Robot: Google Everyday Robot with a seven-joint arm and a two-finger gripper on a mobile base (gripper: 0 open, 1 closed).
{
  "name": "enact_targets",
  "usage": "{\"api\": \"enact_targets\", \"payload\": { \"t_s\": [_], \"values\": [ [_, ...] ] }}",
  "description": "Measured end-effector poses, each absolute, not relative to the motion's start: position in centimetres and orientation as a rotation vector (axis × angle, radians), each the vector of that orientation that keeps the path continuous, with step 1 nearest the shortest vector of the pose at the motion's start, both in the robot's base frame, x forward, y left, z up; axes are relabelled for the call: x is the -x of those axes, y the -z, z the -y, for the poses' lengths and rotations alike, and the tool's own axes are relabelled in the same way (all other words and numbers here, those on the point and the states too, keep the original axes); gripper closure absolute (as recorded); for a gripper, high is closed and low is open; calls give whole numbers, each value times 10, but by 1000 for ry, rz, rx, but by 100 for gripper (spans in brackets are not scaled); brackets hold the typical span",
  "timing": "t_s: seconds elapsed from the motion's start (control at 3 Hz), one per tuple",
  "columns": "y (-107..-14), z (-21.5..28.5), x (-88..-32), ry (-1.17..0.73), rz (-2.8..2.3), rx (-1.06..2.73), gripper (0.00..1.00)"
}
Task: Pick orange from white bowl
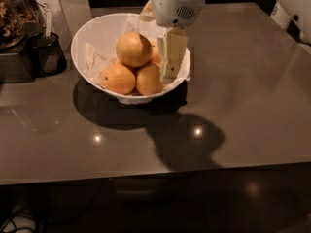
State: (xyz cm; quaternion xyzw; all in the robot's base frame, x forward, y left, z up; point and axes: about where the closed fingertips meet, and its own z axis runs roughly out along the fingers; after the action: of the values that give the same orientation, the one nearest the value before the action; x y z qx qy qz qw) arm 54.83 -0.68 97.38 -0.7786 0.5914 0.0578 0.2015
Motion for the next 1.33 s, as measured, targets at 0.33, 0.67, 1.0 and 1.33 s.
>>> {"api": "enact_targets", "payload": {
  "t_s": [0.33, 0.67, 1.0, 1.33],
  "values": [
    [-975, -2, -562, -177, -1612, 2180, 0],
    [-976, -19, -585, -175, -1548, 2234, 0],
    [-975, -37, -607, -186, -1493, 2278, 0],
    [-963, -46, -622, -237, -1482, 2283, 0]
  ]
}}
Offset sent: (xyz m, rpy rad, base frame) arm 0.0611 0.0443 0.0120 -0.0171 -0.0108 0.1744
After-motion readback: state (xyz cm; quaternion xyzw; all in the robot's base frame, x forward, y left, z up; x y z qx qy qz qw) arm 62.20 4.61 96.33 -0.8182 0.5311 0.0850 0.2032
